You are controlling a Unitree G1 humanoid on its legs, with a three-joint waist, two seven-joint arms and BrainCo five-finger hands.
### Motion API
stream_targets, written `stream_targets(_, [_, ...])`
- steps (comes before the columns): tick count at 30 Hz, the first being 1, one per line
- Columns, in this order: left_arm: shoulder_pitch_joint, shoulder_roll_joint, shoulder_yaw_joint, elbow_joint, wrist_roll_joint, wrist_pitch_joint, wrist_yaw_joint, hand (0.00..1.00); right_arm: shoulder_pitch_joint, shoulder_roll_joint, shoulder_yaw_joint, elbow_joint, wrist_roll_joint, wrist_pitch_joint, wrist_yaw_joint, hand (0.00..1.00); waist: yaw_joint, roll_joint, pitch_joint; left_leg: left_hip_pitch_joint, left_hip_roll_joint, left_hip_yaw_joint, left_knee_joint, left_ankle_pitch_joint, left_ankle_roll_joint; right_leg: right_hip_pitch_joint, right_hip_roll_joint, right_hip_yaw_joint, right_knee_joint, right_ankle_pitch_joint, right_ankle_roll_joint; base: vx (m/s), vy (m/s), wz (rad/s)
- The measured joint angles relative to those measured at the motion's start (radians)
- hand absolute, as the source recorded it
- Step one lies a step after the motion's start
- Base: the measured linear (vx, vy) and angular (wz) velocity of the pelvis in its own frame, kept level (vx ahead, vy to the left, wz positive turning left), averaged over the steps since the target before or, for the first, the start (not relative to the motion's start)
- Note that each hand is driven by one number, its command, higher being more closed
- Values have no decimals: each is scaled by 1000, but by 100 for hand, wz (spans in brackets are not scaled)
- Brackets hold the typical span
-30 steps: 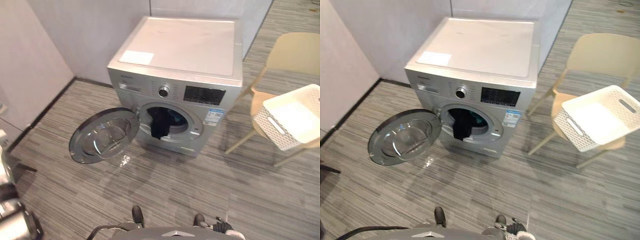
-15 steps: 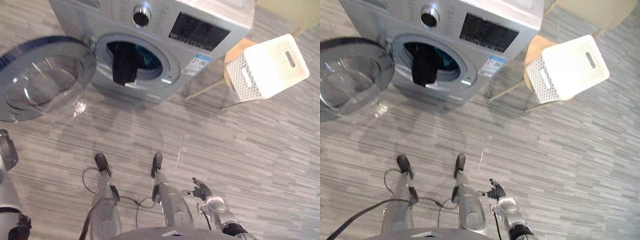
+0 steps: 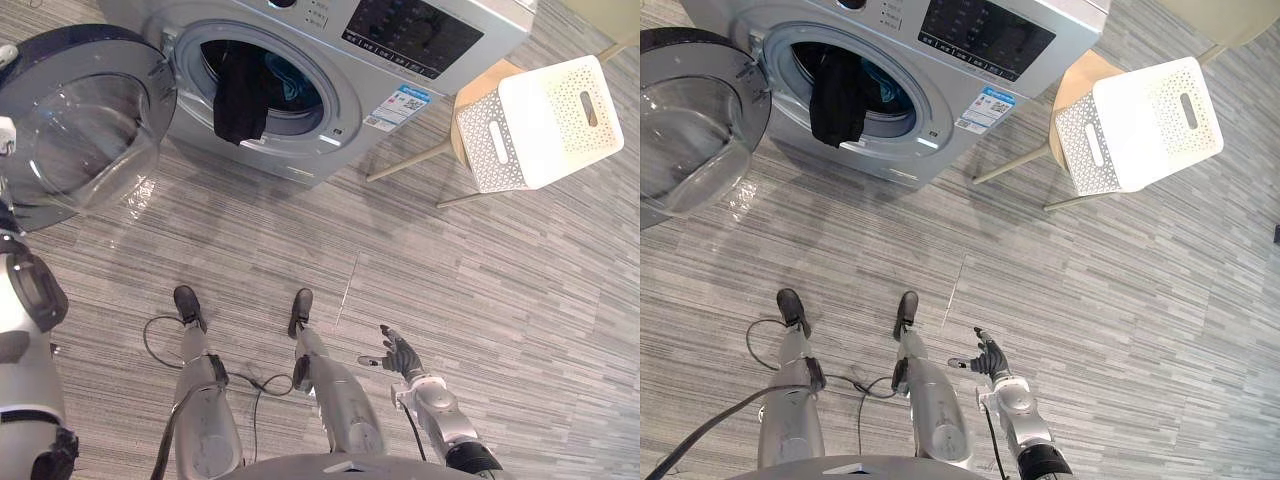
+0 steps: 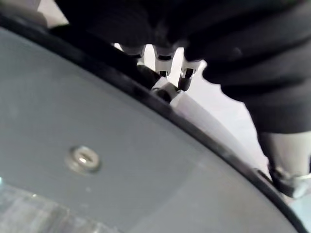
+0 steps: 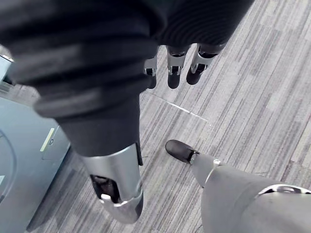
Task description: Pick up the laundry basket with both hands and put the clothes into the washing machine.
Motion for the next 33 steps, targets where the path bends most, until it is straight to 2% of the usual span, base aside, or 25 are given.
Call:
stream_targets(2, [75,-28,-2,-29,-52,0,-60,0,1,-5,1,6,-2,18,4,0,7,7,-10,13,-2,-2,0,-1,-1,14,-1,-1,0,-5,6,-8,13,5])
stream_targets(4, [151,-79,-49,-29,-113,7,-130,0,-1,-24,25,8,-39,33,10,0,8,25,-39,16,-11,-17,0,-1,-1,29,-9,-13,0,-13,14,-13,26,21])
stream_targets(5, [183,-94,-55,-33,-133,6,-139,0,-6,-28,37,18,-40,34,13,0,10,28,-51,16,-14,-19,0,-1,0,31,-13,-17,0,-14,14,-12,35,16])
stream_targets(6, [311,-147,-24,-69,-177,-10,-165,0,-14,-28,52,44,-41,37,26,0,7,41,-89,21,-23,-17,0,-4,4,36,-22,-18,0,-14,16,-3,31,6])
stream_targets(7, [374,-190,7,-87,-191,-24,-165,0,-10,-28,60,44,-45,40,26,0,8,49,-101,32,-28,-14,0,-6,7,45,-28,-19,1,-16,18,16,46,6])
stream_targets(9, [622,-348,49,-104,-173,-42,-156,0,17,-12,57,42,-77,35,26,0,21,73,-126,81,-40,-3,2,-25,3,88,-40,-14,0,-27,27,40,40,0])
stream_targets(10, [739,-410,43,-88,-142,-31,-150,0,24,-2,58,48,-79,31,27,0,23,76,-136,90,-43,-3,6,-31,0,95,-42,-14,0,-38,19,34,12,-3])
stream_targets(11, [764,-424,37,-78,-135,-26,-147,0,24,0,58,50,-79,30,26,0,22,76,-136,92,-44,-3,6,-32,0,97,-42,-14,0,-40,19,31,-6,3])
stream_targets(12, [874,-492,-11,-9,-111,-1,-133,0,23,3,57,73,-80,27,26,0,21,73,-138,93,-47,-4,6,-34,-2,98,-42,-15,0,-42,19,10,-9,5])
stream_targets(14, [940,-537,-72,33,-95,22,-127,0,21,4,47,106,-101,28,26,0,27,73,-138,94,-49,-10,6,-34,-3,100,-44,-16,0,-43,20,5,-21,9])
stream_targets(16, [964,-535,-155,29,-90,23,-109,0,19,2,35,137,-119,28,25,0,31,75,-137,109,-54,-9,6,-35,-2,118,-47,-13,1,-44,20,-2,-11,3])
stream_targets(18, [978,-522,-201,-2,-90,-4,-83,0,20,1,34,163,-123,28,25,0,25,80,-139,141,-62,0,6,-40,0,141,-55,-2,3,-45,22,3,-5,-12])
stream_targets(19, [974,-522,-234,-44,-90,-27,-75,0,21,0,29,184,-141,29,25,0,21,88,-142,169,-71,20,6,-51,0,151,-65,13,12,-48,26,-2,1,-21])
stream_targets(21, [909,-513,-267,-54,-88,-26,-86,0,10,-17,18,233,-157,31,25,0,18,110,-153,185,-80,40,6,-62,2,151,-72,31,9,-48,26,-4,-9,-20])
stream_targets(22, [876,-496,-299,-52,-88,-29,-84,0,5,-26,19,246,-157,32,25,0,15,118,-158,185,-82,42,5,-62,3,152,-74,32,9,-48,26,1,-22,-15])
stream_targets(23, [792,-451,-345,-51,-104,-25,-123,0,1,-41,18,257,-161,32,35,0,9,133,-165,188,-86,48,5,-62,2,152,-76,38,8,-48,26,-2,-24,-13])
stream_targets(24, [690,-394,-370,-43,-109,-26,-124,0,-8,-44,19,275,-181,35,34,0,-3,142,-171,190,-86,52,4,-62,2,153,-75,40,3,-47,25,-5,-27,-14])
stream_targets(25, [646,-369,-381,-38,-116,-29,-125,0,-11,-43,21,280,-194,35,40,0,-12,145,-173,190,-85,53,0,-61,1,153,-75,40,1,-47,25,-12,-38,-14])
stream_targets(26, [584,-330,-394,-17,-134,-45,-124,0,-11,-43,25,280,-198,34,53,0,-27,149,-175,196,-84,58,0,-61,2,160,-74,42,0,-44,22,2,-42,-22])
stream_targets(27, [547,-300,-390,-14,-129,-53,-91,0,-7,-42,32,280,-196,35,51,0,-42,151,-176,211,-84,72,0,-64,5,165,-74,50,-1,-43,22,13,-40,-27])
stream_targets(31, [472,-290,-426,-11,-129,-57,-85,0,-1,-45,29,276,-196,29,49,0,-50,163,-182,227,-81,95,1,-79,0,165,-73,62,0,-36,23,53,-39,-20])
stream_targets(32, [462,-262,-457,-40,-143,-54,-96,0,-1,-44,27,276,-196,29,49,0,-49,163,-182,225,-78,91,6,-78,0,165,-73,58,1,-37,24,98,-55,8])
stream_targets(33, [496,-215,-469,-181,-172,-50,-107,0,4,-38,15,274,-195,34,48,0,-51,170,-183,218,-77,64,6,-73,6,168,-71,40,1,-35,25,106,-59,18])
